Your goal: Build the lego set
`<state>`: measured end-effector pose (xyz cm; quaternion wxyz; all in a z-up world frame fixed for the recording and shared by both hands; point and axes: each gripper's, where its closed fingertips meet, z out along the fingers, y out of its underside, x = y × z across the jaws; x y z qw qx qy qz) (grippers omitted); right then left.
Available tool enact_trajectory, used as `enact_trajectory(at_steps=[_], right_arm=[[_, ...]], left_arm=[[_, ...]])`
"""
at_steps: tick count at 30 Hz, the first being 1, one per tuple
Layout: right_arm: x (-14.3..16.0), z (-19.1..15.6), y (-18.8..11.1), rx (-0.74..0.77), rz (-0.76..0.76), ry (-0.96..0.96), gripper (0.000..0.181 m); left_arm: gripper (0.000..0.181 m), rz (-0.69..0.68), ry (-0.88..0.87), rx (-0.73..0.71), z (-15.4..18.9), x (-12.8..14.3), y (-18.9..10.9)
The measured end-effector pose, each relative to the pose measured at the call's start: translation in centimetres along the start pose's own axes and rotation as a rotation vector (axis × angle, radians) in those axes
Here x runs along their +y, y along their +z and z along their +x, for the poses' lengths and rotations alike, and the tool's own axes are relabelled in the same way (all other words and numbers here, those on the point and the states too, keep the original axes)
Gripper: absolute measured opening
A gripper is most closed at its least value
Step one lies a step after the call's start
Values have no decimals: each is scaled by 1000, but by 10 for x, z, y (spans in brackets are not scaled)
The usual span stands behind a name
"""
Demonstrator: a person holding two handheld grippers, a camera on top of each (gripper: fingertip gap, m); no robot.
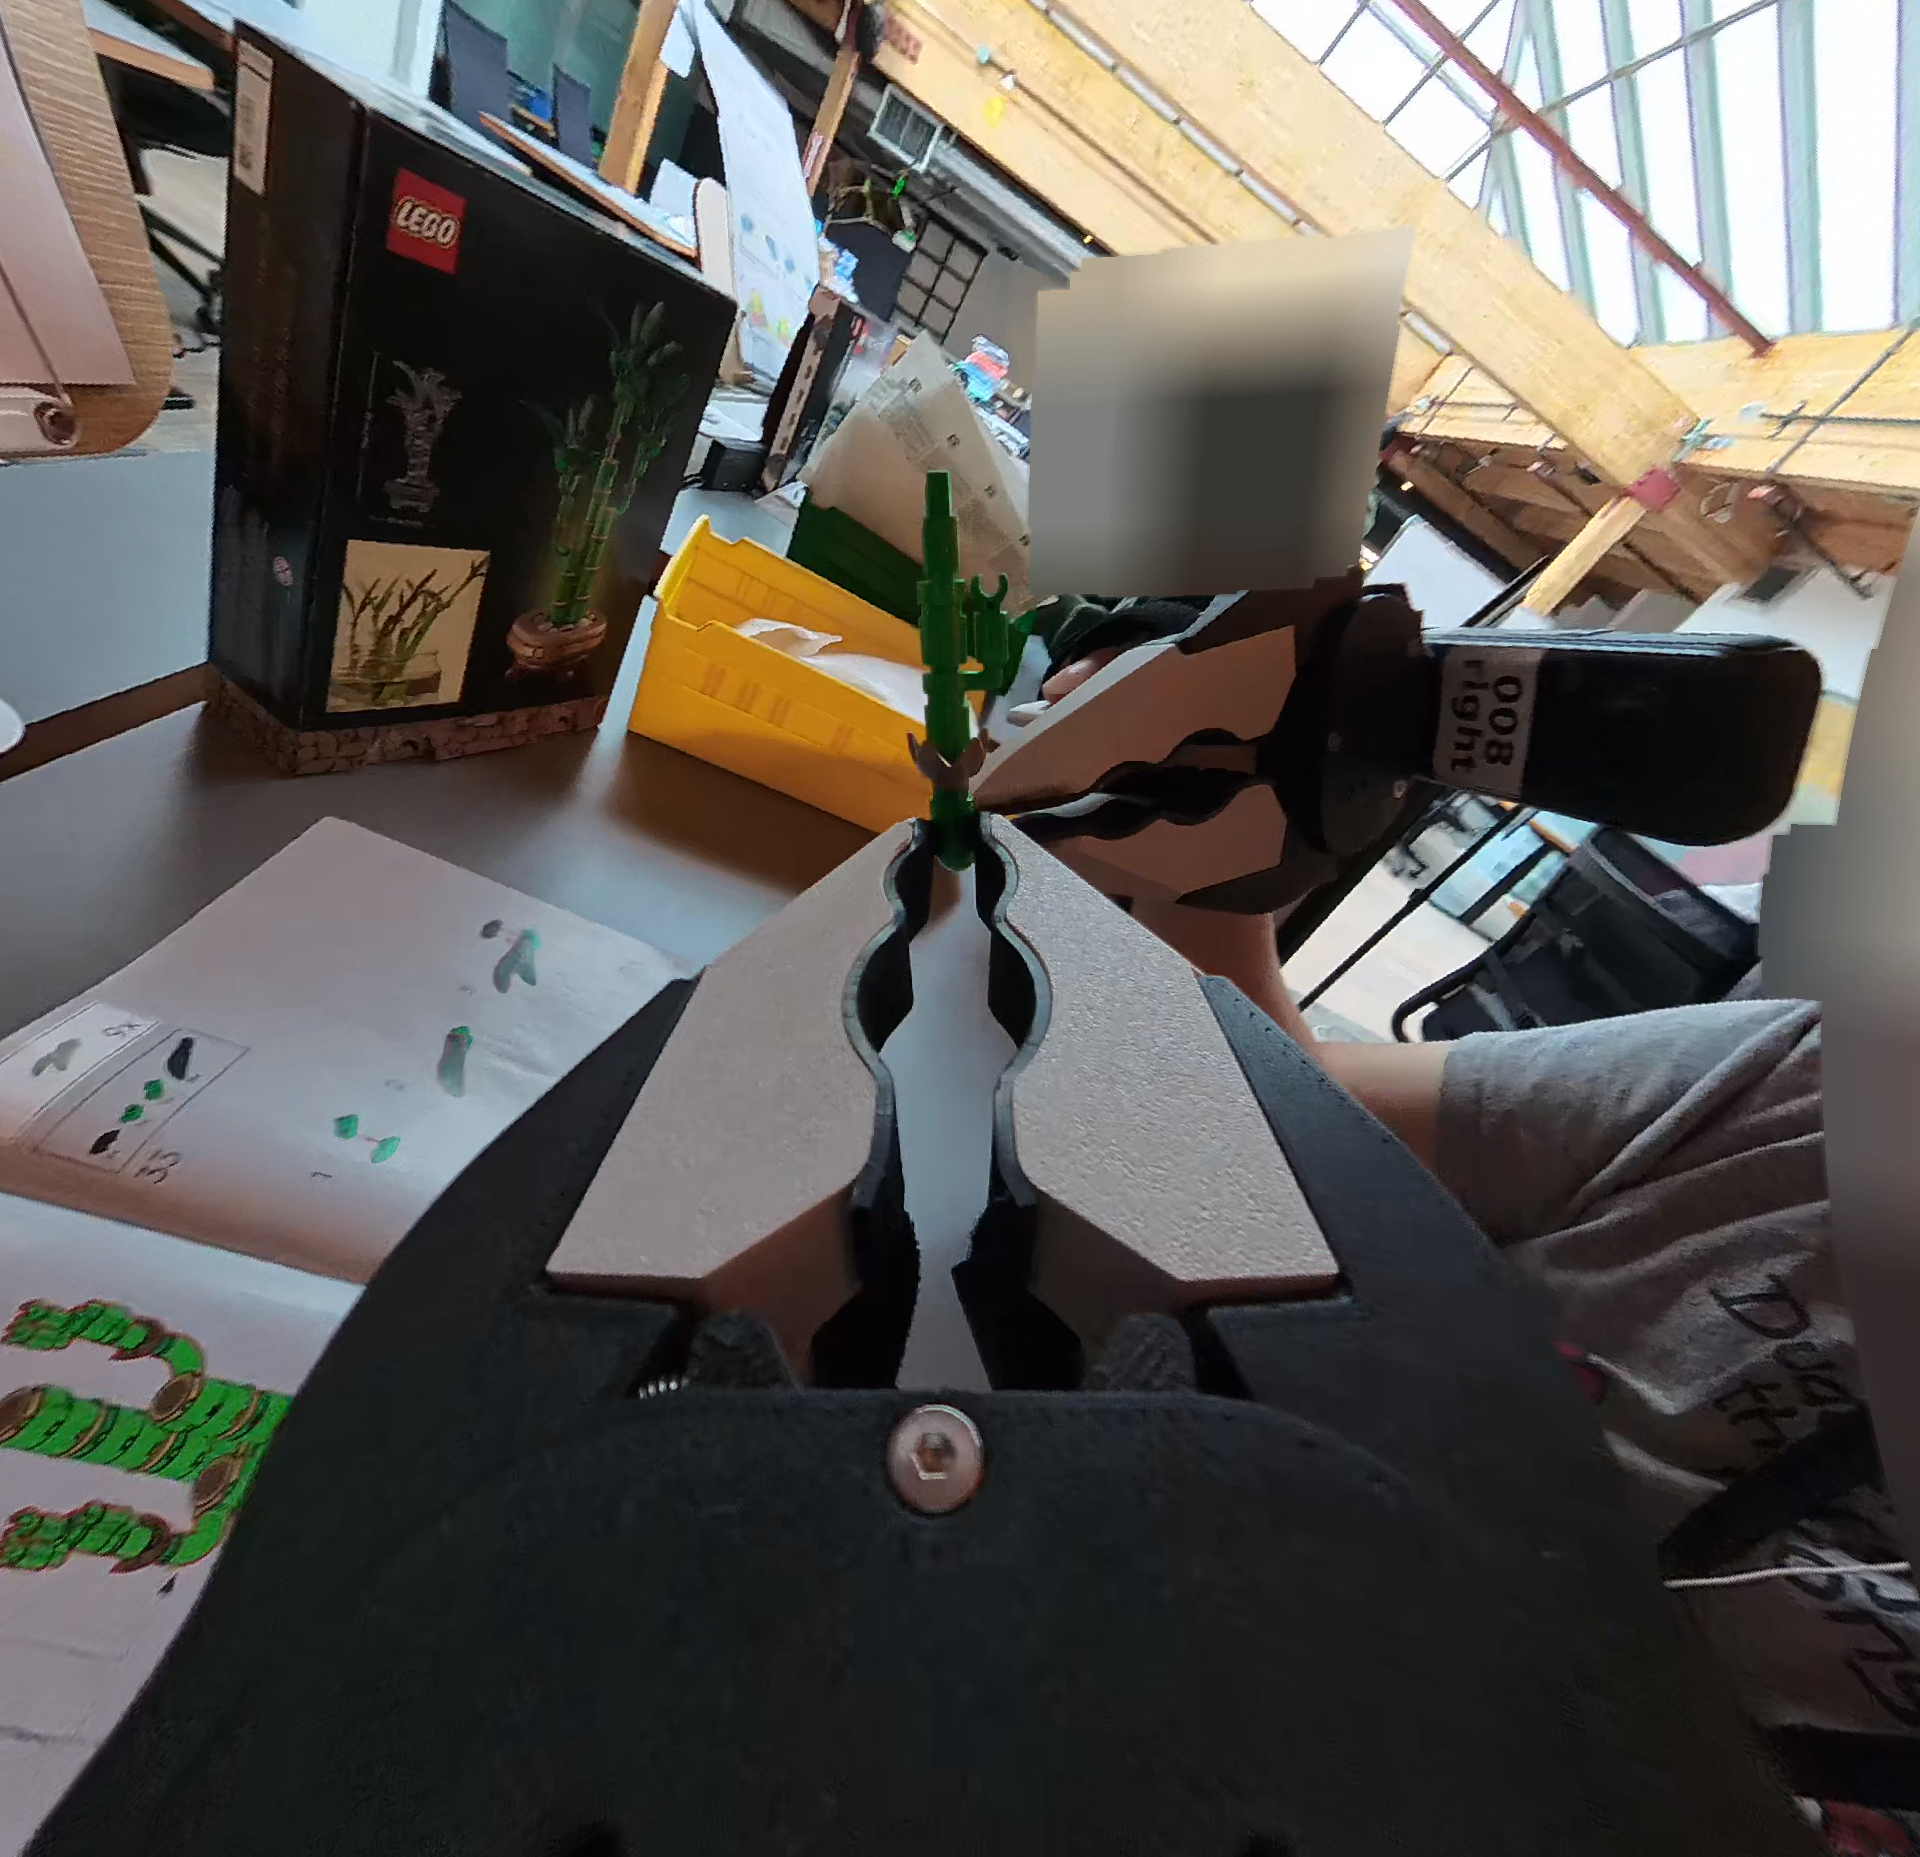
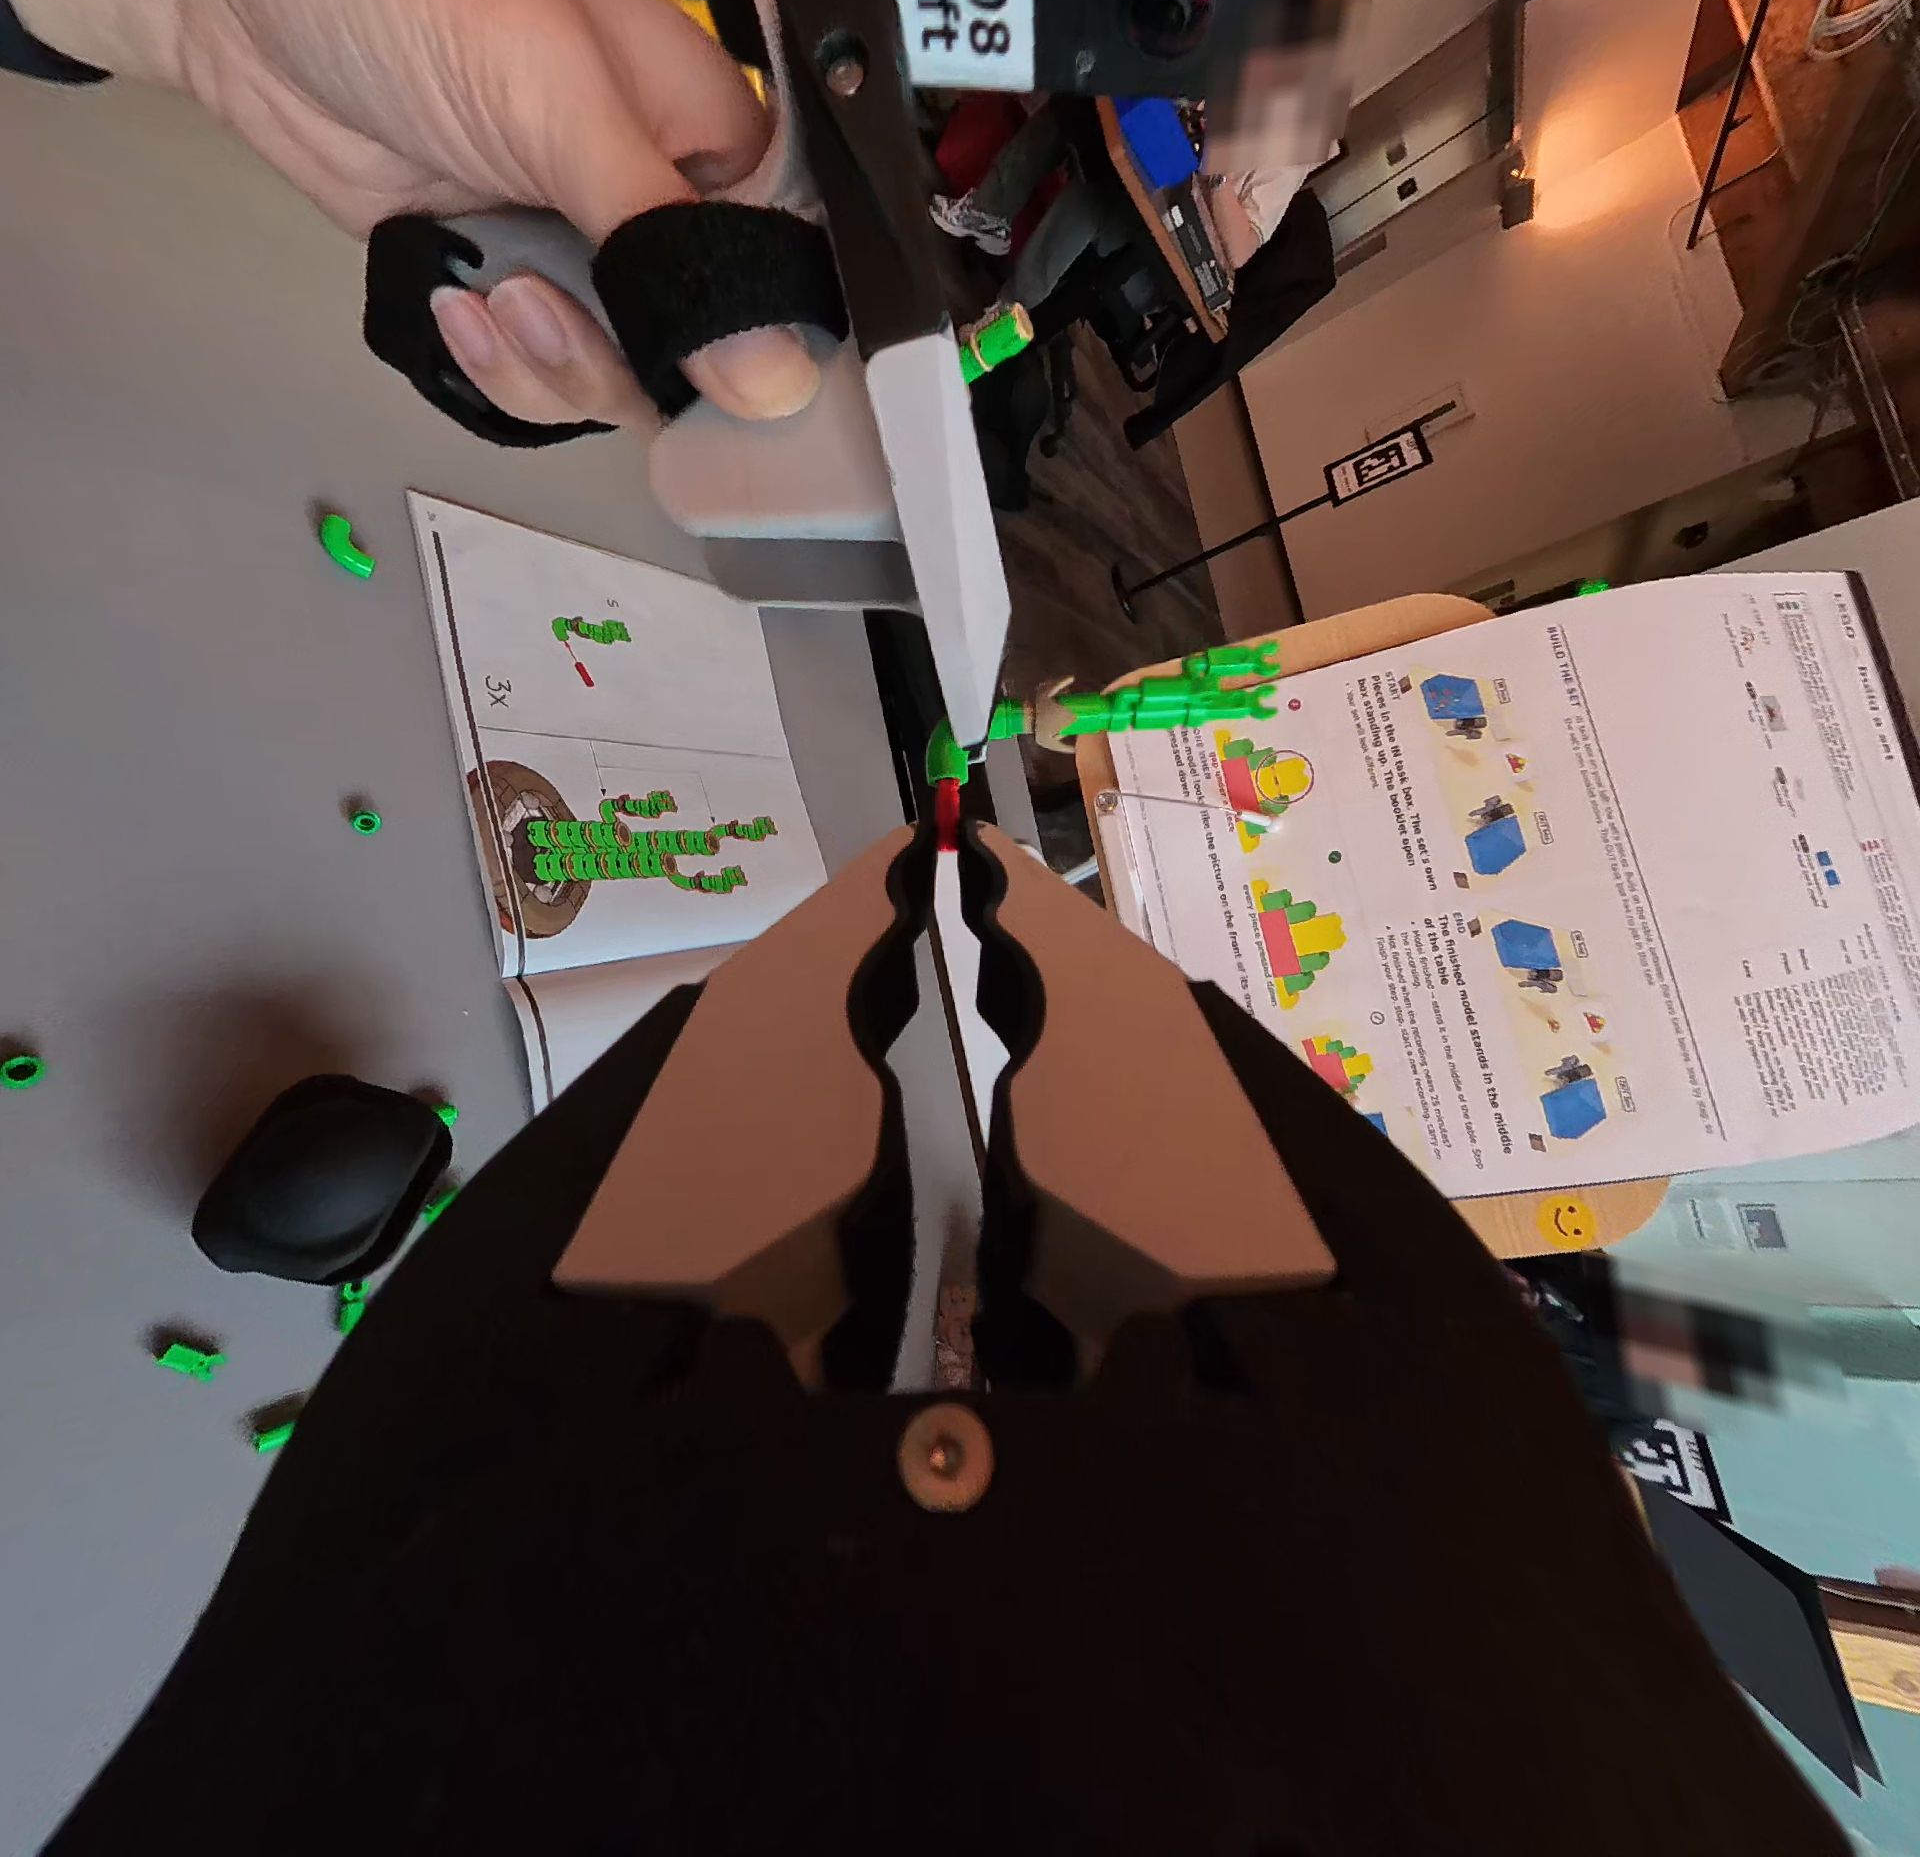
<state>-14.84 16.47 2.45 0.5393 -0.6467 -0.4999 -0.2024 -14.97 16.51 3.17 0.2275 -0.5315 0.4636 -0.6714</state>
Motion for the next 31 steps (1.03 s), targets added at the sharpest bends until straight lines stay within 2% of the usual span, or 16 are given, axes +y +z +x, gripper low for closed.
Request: enact_trajectory(at_steps=[4,14,21,31], right_arm=[[6,-4,5,-7,-39,-24,1],[-7,-1,5,-2,28,36,1],[-15,4,8,73,33,-14,1],[-28,12,-3,121,72,-29,1]], left_arm=[[5,-34,28,-61,-6,5,1],[5,-31,12,-51,1,-1,-9],[5,0,-6,-81,2,-8,-15],[4,68,-56,51,17,-20,-25]])
